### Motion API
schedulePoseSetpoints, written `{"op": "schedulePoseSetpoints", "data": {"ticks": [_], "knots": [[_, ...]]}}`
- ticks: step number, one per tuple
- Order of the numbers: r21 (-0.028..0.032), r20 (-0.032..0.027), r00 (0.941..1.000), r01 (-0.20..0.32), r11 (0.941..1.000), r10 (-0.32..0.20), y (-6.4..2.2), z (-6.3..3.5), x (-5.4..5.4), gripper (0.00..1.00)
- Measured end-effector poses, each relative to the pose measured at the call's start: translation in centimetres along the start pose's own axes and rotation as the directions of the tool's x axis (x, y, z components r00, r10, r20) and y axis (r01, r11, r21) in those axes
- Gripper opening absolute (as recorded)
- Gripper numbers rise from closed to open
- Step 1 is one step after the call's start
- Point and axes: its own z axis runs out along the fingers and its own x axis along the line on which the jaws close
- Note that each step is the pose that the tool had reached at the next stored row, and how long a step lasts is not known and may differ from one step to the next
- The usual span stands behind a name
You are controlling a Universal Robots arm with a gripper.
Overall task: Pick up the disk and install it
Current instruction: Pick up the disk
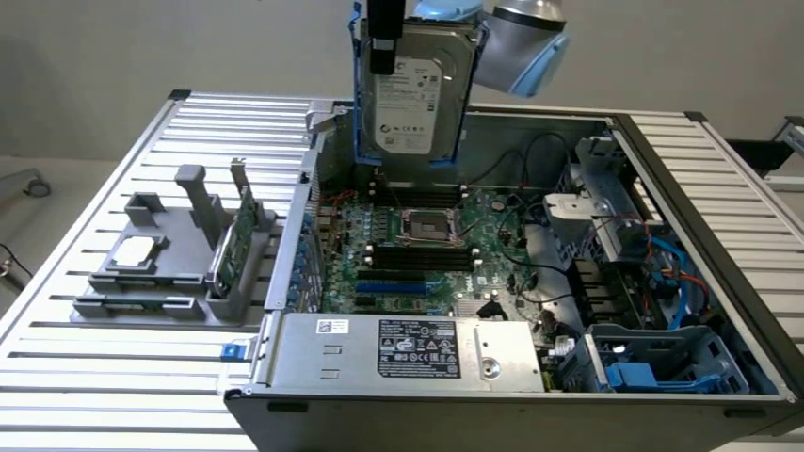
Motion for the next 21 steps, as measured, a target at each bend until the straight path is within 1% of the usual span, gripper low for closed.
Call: {"op": "schedulePoseSetpoints", "data": {"ticks": [21], "knots": [[0.0006, 0.0301, 0.9995, 0.001, 1.0, -0.001, -5.03, -0.23, 3.7, 0.32]]}}
